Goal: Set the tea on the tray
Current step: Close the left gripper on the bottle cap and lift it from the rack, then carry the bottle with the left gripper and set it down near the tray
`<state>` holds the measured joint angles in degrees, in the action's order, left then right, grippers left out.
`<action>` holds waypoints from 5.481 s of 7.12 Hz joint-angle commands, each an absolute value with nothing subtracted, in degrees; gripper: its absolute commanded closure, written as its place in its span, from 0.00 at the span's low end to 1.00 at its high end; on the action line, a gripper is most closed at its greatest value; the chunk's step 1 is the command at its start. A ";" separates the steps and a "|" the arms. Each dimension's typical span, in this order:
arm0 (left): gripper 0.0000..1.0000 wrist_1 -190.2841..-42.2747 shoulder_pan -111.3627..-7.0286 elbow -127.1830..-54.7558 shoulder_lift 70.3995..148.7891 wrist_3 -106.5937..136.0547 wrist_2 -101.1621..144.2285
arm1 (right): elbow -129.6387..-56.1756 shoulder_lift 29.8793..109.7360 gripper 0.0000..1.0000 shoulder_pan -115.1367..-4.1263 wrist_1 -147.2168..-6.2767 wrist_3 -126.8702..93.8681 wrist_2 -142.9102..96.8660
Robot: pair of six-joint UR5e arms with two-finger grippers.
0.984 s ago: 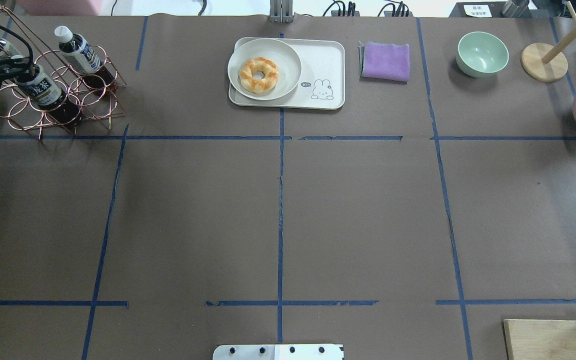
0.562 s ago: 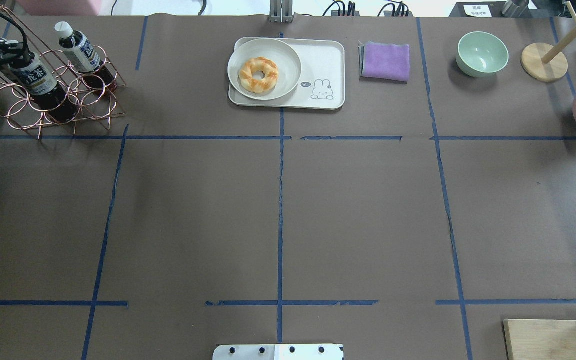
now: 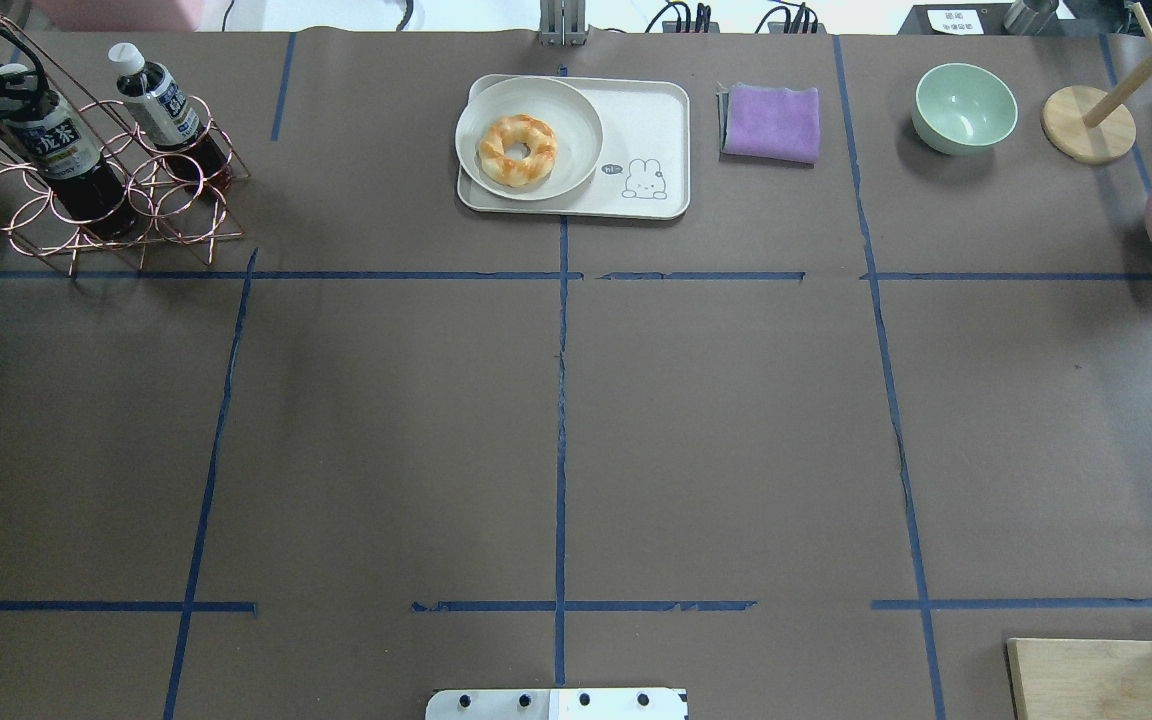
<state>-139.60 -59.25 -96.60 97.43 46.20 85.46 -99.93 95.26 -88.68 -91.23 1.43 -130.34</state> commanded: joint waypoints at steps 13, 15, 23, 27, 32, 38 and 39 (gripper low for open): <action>1.00 -154.77 -60.82 -101.05 89.83 51.04 86.40 | -99.76 95.27 0.00 -88.68 -91.41 1.32 -130.43; 1.00 -156.00 -60.82 -104.23 86.68 51.42 86.22 | -99.58 95.27 0.00 -88.59 -91.49 1.32 -130.43; 1.00 -147.09 -53.84 -116.45 87.07 57.30 76.95 | -99.58 95.27 0.00 -88.59 -91.41 1.32 -130.43; 0.99 -120.15 -30.91 -116.11 107.32 60.97 50.17 | -99.58 95.27 0.00 -88.59 -91.32 1.23 -130.43; 0.96 -107.31 -19.87 -100.58 130.05 68.29 37.62 | -99.49 95.27 0.00 -88.51 -91.49 1.14 -130.43; 0.88 -107.67 -17.32 -90.97 134.21 69.96 37.44 | -99.40 95.27 0.00 -88.51 -91.58 1.14 -130.43; 0.82 -107.67 -16.97 -90.62 134.21 69.96 37.44 | -99.32 95.27 0.00 -88.51 -91.58 1.14 -130.43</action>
<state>-107.65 -17.36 -91.27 134.22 69.70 37.46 -99.38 95.27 -88.51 -91.55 1.14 -130.43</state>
